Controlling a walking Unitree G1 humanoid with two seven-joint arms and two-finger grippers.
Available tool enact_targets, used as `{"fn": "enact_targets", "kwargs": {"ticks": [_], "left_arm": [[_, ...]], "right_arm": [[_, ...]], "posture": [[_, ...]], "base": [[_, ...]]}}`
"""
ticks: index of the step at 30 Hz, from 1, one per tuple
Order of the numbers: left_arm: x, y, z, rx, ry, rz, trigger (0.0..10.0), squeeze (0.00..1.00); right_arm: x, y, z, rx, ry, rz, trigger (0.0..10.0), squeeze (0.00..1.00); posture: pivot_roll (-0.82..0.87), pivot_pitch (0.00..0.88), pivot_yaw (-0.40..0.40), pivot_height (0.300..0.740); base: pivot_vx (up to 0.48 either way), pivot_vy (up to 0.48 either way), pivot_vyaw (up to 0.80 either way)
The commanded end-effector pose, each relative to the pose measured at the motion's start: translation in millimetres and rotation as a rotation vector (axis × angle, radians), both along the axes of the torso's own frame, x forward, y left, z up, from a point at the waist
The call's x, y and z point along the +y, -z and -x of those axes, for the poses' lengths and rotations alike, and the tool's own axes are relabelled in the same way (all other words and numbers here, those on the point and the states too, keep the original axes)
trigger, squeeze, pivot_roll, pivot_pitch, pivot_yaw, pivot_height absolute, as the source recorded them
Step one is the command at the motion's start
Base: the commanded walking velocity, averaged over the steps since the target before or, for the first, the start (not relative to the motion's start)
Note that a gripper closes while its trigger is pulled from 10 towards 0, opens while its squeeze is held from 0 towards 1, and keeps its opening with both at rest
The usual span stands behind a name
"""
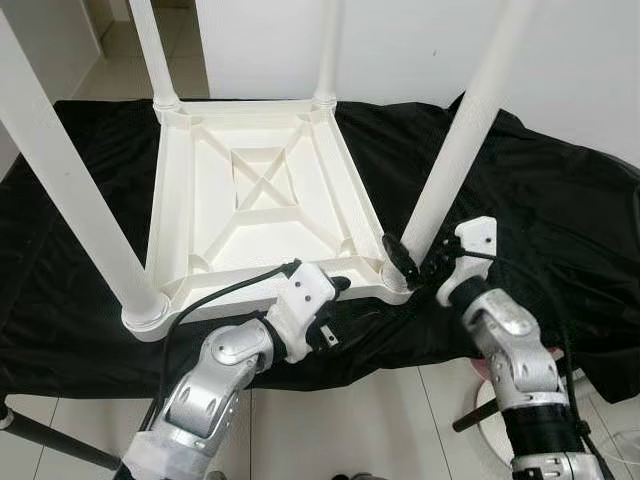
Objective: Building children table
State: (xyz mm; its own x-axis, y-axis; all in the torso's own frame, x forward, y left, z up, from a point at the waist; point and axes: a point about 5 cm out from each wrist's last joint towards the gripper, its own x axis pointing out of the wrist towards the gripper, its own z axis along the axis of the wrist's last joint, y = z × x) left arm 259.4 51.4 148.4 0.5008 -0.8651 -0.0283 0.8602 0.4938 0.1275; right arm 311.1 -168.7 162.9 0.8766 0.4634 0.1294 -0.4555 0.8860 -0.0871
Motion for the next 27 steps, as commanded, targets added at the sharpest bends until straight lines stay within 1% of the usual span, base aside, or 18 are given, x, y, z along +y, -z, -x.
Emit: {"fn": "enact_targets", "kwargs": {"ticks": [1, 2, 4, 5, 6, 7, 8, 9, 10, 19, 21, 22, 23, 24, 25, 27], "left_arm": [[-4.5, 0.0, 6.8, 0.008, 0.114, -0.011, 10.0, 0.0], [-4.1, -0.9, 6.9, 0.006, 0.121, -0.014, 10.0, 0.0], [-3.4, -1.0, 6.0, 0.002, 0.12, -0.019, 10.0, 0.0], [-3.6, -1.1, 5.1, 0.001, 0.118, -0.021, 10.0, 0.0], [-3.6, -1.1, 5.1, 0.001, 0.118, -0.021, 10.0, 0.0], [-4.8, -1.2, 4.9, 0.002, 0.119, -0.02, 10.0, 0.0], [-6.0, -1.3, 4.9, -0.001, 0.119, -0.019, 10.0, 0.0], [-7.6, -1.3, 4.9, -0.003, 0.12, -0.017, 10.0, 0.0], [-8.6, -1.5, 4.9, -0.007, 0.119, -0.016, 10.0, 0.0], [-9.1, -4.2, 4.6, -0.003, 0.102, -0.006, 10.0, 0.0], [-9.0, -4.4, 4.6, -0.001, 0.098, -0.004, 10.0, 0.0], [-9.1, -4.5, 4.7, -0.002, 0.095, -0.004, 10.0, 0.0], [-9.1, -4.5, 4.7, -0.002, 0.095, -0.004, 10.0, 0.0], [-9.1, -4.6, 4.6, -0.002, 0.093, -0.003, 10.0, 0.0], [-9.1, -4.6, 4.6, -0.002, 0.093, -0.003, 10.0, 0.0], [-8.6, -5.0, 3.8, -0.009, 0.08, -0.003, 10.0, 0.0]], "right_arm": [[-0.9, 2.2, 0.0, 0.009, -0.014, 0.002, 10.0, 0.0], [-1.9, 3.3, -1.9, 0.018, -0.042, 0.024, 10.0, 0.0], [-3.1, 5.3, -3.8, 0.03, -0.061, 0.041, 10.0, 0.0], [-4.3, 8.5, -5.4, 0.045, -0.079, 0.07, 10.0, 0.0], [-4.3, 8.5, -5.4, 0.045, -0.079, 0.07, 10.0, 0.0], [-5.8, 10.7, -6.4, 0.059, -0.096, 0.084, 8.5, 0.0], [-6.8, 12.0, -6.8, 0.066, -0.105, 0.09, 6.9, 0.0], [-7.7, 12.7, -7.0, 0.07, -0.111, 0.093, 3.1, 0.0], [-7.6, 13.1, -6.8, 0.072, -0.116, 0.092, 0.0, 0.0], [-9.8, 17.7, -5.7, 0.087, -0.17, 0.086, 0.0, 0.0], [-10.3, 18.4, -5.7, 0.087, -0.164, 0.082, 0.0, 0.0], [-10.3, 18.6, -5.5, 0.086, -0.155, 0.075, 4.9, 0.0], [-10.3, 18.6, -5.5, 0.086, -0.155, 0.075, 4.9, 0.0], [-9.2, 18.4, -5.0, 0.087, -0.15, 0.063, 10.0, 0.0], [-9.2, 18.4, -5.0, 0.087, -0.15, 0.063, 10.0, 0.0], [-4.7, 15.7, -3.1, 0.071, -0.119, 0.023, 10.0, 0.0]], "posture": [[-0.07, 0.071, -0.035, 0.74], [-0.06, 0.073, -0.036, 0.74], [-0.07, 0.072, -0.035, 0.74], [-0.07, 0.072, -0.034, 0.74], [-0.07, 0.072, -0.034, 0.74], [-0.08, 0.072, -0.035, 0.74], [-0.08, 0.072, -0.035, 0.74], [-0.08, 0.072, -0.04, 0.74], [-0.08, 0.072, -0.04, 0.74], [-0.07, 0.075, -0.052, 0.74], [-0.07, 0.075, -0.054, 0.74], [-0.07, 0.075, -0.054, 0.74], [-0.07, 0.075, -0.054, 0.74], [-0.06, 0.076, -0.057, 0.74], [-0.06, 0.076, -0.057, 0.74], [-0.06, 0.076, -0.057, 0.74]], "base": [[0.0, 0.0, 0.0], [0.0, 0.0, 0.0], [0.0, 0.0, 0.0], [0.0, 0.0, 0.0], [0.0, 0.0, 0.0], [0.0, 0.0, 0.0], [0.0, 0.0, 0.0], [0.0, 0.0, 0.0], [0.0, 0.0, 0.0], [0.0, 0.0, 0.0], [0.0, 0.0, 0.0], [0.0, 0.0, 0.0], [0.0, 0.0, 0.0], [0.0, 0.0, 0.0], [0.0, 0.0, 0.0], [0.0, 0.0, 0.0]]}}
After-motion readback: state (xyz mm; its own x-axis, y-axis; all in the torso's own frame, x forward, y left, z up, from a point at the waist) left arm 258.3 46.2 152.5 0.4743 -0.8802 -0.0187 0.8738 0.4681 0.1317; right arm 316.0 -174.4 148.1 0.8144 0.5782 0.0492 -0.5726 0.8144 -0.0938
